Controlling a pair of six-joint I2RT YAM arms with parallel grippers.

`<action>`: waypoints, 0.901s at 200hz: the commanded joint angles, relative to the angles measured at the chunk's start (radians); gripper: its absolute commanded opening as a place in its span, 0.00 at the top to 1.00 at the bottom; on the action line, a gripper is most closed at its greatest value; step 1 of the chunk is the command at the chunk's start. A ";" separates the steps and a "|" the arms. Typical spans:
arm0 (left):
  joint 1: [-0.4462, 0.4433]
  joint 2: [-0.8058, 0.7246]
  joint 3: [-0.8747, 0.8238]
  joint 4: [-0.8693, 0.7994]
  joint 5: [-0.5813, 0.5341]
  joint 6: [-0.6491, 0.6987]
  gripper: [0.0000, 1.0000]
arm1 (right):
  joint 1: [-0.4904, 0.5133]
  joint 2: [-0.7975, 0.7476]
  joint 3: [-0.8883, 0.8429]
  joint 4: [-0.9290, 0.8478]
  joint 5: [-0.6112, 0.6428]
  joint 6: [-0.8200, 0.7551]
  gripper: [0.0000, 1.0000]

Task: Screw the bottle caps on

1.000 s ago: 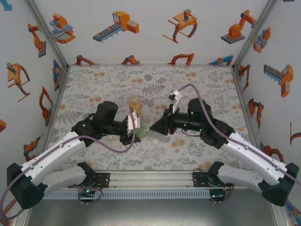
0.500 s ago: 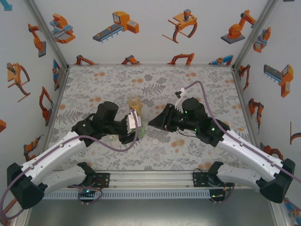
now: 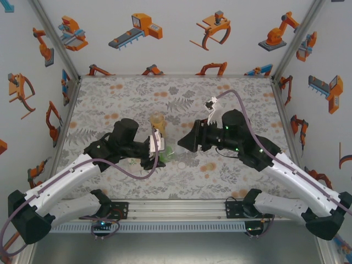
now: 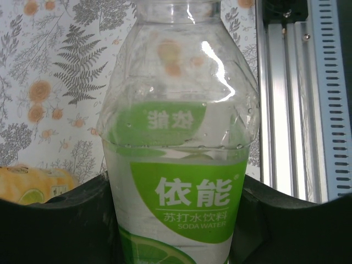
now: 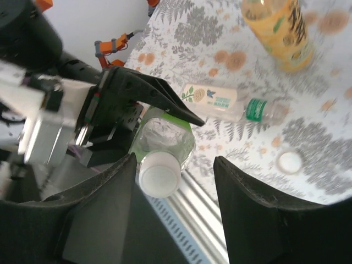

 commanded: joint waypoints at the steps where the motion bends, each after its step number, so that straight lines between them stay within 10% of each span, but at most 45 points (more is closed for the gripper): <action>1: -0.003 -0.010 0.024 0.007 0.079 0.024 1.00 | -0.001 -0.062 0.037 -0.005 -0.104 -0.388 0.46; 71: -0.003 -0.004 0.031 -0.011 0.140 0.036 1.00 | 0.001 -0.107 -0.008 -0.026 -0.450 -1.006 0.46; 180: -0.003 0.004 0.035 -0.015 0.172 0.034 1.00 | 0.003 0.013 0.008 -0.003 -0.533 -1.065 0.46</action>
